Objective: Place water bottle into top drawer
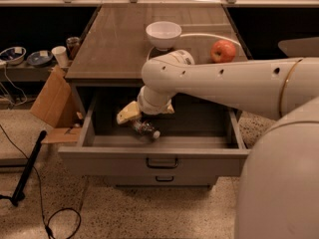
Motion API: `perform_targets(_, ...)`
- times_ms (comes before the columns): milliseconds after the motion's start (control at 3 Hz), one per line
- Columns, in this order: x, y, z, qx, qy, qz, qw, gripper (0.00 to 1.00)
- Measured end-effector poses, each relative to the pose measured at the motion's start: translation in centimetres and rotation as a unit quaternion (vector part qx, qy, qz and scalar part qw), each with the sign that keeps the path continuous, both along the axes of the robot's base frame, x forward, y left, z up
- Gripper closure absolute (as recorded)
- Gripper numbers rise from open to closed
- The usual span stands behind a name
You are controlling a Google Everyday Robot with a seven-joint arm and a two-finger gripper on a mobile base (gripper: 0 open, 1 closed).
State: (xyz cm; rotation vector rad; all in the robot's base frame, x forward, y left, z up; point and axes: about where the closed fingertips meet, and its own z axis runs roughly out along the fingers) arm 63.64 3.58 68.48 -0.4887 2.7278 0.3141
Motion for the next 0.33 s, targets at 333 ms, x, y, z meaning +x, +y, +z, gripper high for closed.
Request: perform_targets(333, 0.0, 0.0, 0.0, 0.0, 0.0, 0.0, 1.0, 0.0)
